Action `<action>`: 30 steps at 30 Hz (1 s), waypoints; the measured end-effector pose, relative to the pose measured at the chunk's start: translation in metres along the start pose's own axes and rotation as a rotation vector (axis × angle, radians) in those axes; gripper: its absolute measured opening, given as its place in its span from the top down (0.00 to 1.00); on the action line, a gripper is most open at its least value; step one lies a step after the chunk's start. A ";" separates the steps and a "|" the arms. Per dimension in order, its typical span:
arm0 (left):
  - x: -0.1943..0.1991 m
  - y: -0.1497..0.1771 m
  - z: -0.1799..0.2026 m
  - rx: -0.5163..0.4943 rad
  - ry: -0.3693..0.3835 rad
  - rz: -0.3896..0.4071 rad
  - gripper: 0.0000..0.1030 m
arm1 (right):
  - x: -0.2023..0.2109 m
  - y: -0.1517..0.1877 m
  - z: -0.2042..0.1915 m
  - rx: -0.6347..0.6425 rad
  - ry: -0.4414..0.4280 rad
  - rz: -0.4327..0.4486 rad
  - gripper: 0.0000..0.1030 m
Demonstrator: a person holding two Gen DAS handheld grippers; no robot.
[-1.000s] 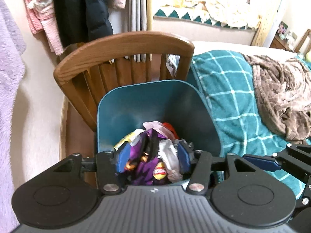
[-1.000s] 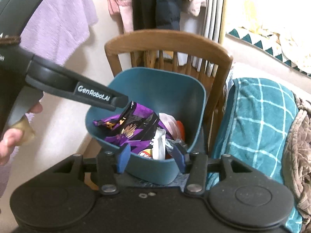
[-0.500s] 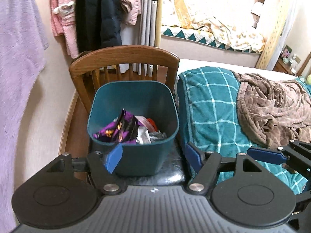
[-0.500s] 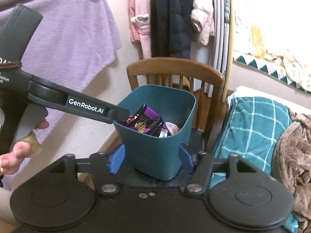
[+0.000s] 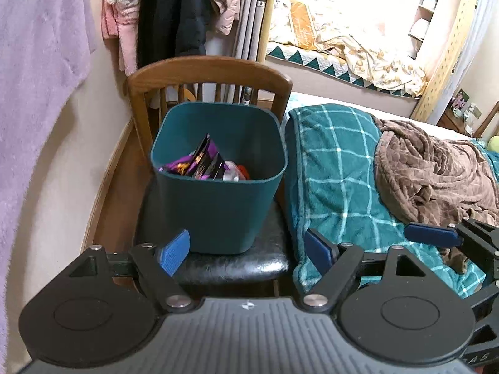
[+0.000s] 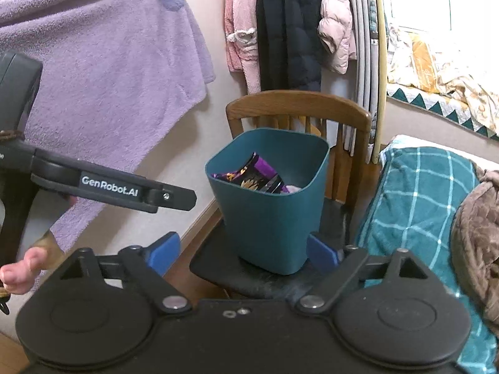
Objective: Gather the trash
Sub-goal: 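Lower both tools toward the green can and snack stick wrapper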
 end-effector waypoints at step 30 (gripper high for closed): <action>-0.411 0.352 -0.137 0.113 -0.095 -0.496 0.02 | -0.346 0.377 0.010 -0.111 0.055 -0.496 0.12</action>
Point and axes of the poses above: each gripper's, at about its wrist camera, not at the fingertips, and x roughly against the way its jaws point, z to its right, y to its underside, the point moved 1 cm from there along -x, roughly the way its jaws point, and after that the axes turned 4 degrees about x, right-handed, at the moved point
